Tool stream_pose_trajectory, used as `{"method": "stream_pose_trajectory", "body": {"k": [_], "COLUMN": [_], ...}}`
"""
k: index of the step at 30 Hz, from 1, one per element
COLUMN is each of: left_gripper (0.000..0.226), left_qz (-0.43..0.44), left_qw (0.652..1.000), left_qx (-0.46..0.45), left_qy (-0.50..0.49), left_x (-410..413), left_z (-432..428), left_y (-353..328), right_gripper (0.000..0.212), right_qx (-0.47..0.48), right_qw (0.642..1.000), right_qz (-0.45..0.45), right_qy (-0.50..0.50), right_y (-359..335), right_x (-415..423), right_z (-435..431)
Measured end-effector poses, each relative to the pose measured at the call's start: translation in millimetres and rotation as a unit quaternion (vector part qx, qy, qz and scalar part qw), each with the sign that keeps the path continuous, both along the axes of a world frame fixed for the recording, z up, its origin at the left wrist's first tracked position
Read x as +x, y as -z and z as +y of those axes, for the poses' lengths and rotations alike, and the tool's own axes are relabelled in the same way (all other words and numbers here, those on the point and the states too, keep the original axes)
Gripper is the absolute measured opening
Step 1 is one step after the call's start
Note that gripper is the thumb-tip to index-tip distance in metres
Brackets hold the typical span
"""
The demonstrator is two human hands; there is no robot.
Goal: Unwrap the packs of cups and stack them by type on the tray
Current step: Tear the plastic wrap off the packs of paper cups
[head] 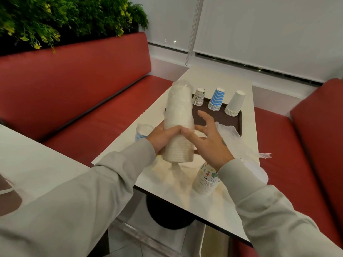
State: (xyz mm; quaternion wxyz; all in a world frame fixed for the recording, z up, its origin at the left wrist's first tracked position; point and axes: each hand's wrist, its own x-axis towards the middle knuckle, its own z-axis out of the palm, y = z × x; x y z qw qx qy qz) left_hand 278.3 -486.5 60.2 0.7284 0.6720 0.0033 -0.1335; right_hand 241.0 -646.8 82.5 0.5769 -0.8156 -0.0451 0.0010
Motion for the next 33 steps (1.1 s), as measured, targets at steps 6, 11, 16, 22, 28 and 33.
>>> {"method": "stream_pose_trajectory", "body": {"k": [6, 11, 16, 22, 28, 33], "left_gripper": [0.056, 0.043, 0.039, 0.055, 0.052, 0.059], "left_qz": [0.121, 0.145, 0.140, 0.136, 0.122, 0.109], "left_qw": [0.989, 0.964, 0.961, 0.960, 0.958, 0.962], "left_qx": [-0.083, -0.205, -0.220, -0.212, -0.213, -0.224], "left_qy": [-0.031, -0.093, -0.092, -0.123, -0.146, -0.115], "left_x": [3, 7, 10, 16, 25, 28], "left_z": [2, -1, -4, -5, 2, 4], "left_y": [-9, -20, -22, -23, -35, -43], "right_gripper": [0.075, 0.048, 0.037, 0.009, 0.020, 0.027], "right_qx": [0.000, 0.006, 0.022, 0.067, 0.082, 0.112], "right_qw": [0.999, 0.994, 0.992, 0.990, 0.989, 0.978], "right_qz": [0.017, -0.006, 0.025, 0.009, 0.039, 0.127], "right_qy": [-0.031, 0.109, 0.124, 0.121, 0.117, 0.121], "right_y": [21, 26, 31, 30, 30, 26], "right_x": [-18, -30, -26, -23, -25, -23], "right_z": [-2, 9, 20, 17, 17, 20]}}
